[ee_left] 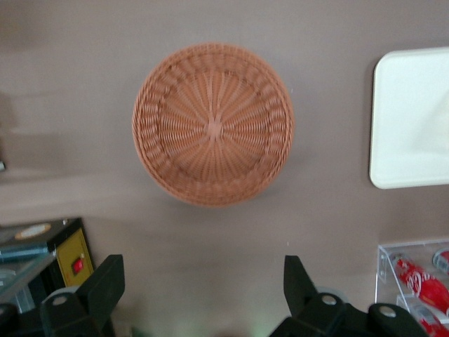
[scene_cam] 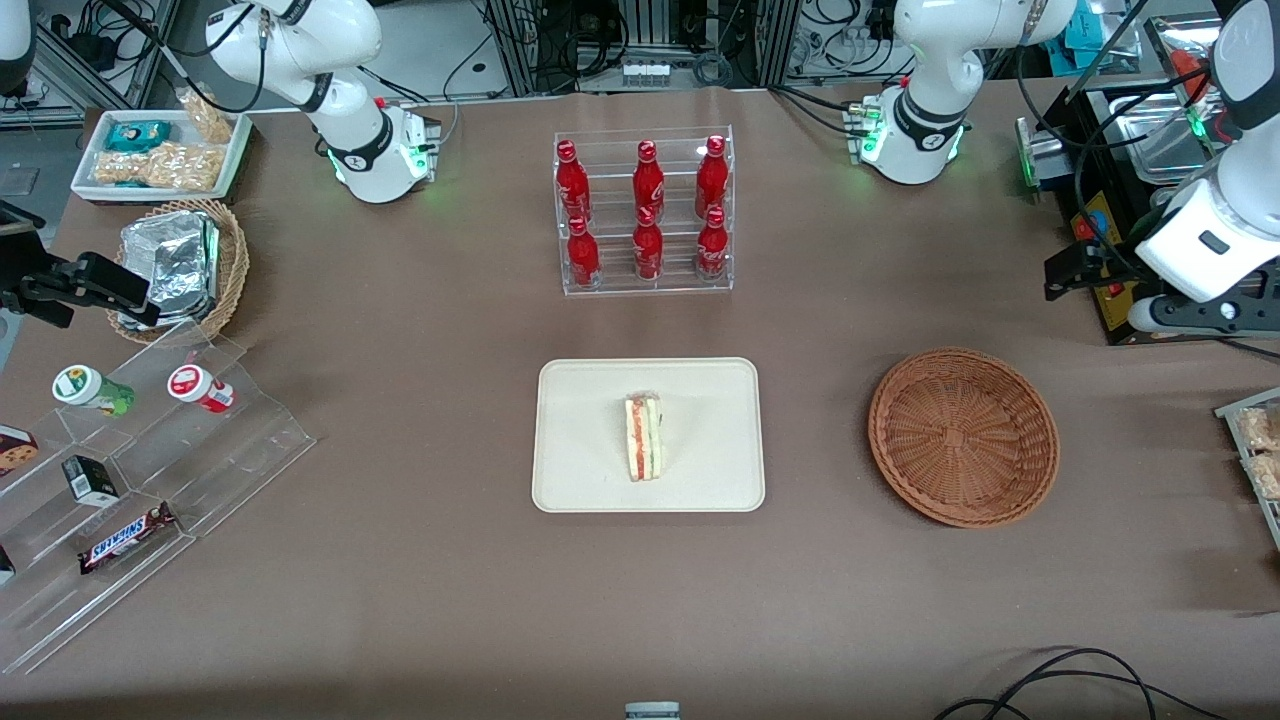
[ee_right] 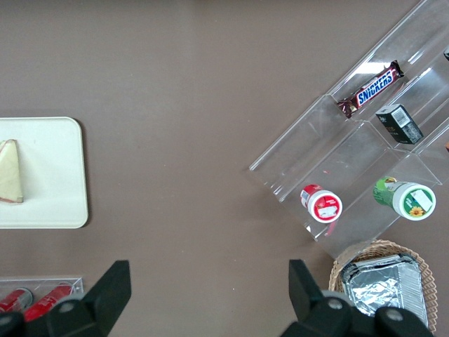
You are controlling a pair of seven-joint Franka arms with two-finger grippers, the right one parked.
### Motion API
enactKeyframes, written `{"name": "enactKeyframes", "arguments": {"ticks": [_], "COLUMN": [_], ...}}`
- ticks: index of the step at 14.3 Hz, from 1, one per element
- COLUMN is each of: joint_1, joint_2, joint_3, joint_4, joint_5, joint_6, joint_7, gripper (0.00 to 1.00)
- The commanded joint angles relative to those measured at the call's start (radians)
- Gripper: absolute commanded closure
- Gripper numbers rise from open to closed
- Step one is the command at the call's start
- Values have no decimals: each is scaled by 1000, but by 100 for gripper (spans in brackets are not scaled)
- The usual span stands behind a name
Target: Place sandwich from basket to tray
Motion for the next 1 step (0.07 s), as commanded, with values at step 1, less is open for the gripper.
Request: {"name": "enactKeyframes", "arguments": {"ticks": [1], "joint_1": [15], "joint_2": [4], "joint_3": [-18], "joint_4": [16], "joint_5": [7], "joint_6": [24], "joint_7": [16], "gripper": [0]}}
